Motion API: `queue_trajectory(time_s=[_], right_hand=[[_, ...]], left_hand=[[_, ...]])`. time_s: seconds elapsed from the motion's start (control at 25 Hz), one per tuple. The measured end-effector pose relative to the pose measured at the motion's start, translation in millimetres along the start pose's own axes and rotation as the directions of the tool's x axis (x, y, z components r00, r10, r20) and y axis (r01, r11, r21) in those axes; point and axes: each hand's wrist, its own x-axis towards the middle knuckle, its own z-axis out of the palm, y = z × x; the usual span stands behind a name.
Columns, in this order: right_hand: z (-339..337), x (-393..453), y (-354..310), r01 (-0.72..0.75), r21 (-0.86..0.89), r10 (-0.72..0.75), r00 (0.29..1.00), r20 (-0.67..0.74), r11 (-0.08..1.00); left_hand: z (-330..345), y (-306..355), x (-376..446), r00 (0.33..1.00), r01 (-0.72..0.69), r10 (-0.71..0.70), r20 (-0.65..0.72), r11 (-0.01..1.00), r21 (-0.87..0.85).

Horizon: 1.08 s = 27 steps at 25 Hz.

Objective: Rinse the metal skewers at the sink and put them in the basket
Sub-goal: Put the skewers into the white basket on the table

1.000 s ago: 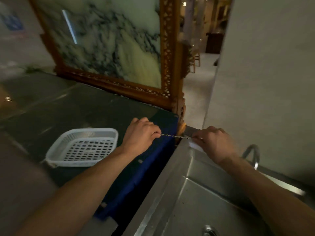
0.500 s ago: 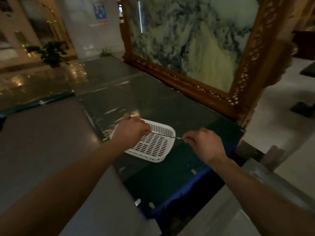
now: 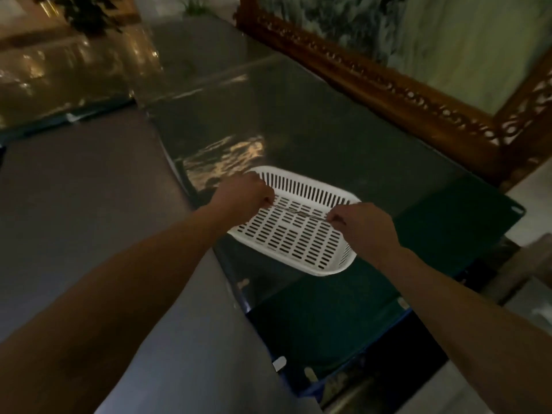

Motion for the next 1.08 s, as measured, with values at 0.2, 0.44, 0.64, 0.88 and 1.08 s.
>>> queue_trajectory(time_s=[0.2,0.44,0.64,0.88,1.08], right_hand=[[57,28,7,-0.037,-0.047,0.043,0.993,0.114,0.998],[99,53,1,-0.088,-0.072,0.102,0.97,0.22,0.994],[124,63,4,-0.105,-0.119,0.133,0.957,0.256,0.987],[142,58,8,-0.144,-0.128,0.175,0.944,0.278,0.981],[142,49,8,-0.176,-0.105,0.197,0.948,0.251,0.979]], left_hand=[[57,-7,24,0.985,-0.026,0.021,0.172,0.999,0.027],[97,-25,39,0.934,-0.021,0.003,0.358,0.999,0.046],[122,-27,46,0.912,-0.069,0.035,0.409,0.995,0.07],[131,-26,47,0.895,-0.105,0.049,0.443,0.989,0.102],[129,-25,48,0.892,-0.174,0.091,0.442,0.973,0.151]])
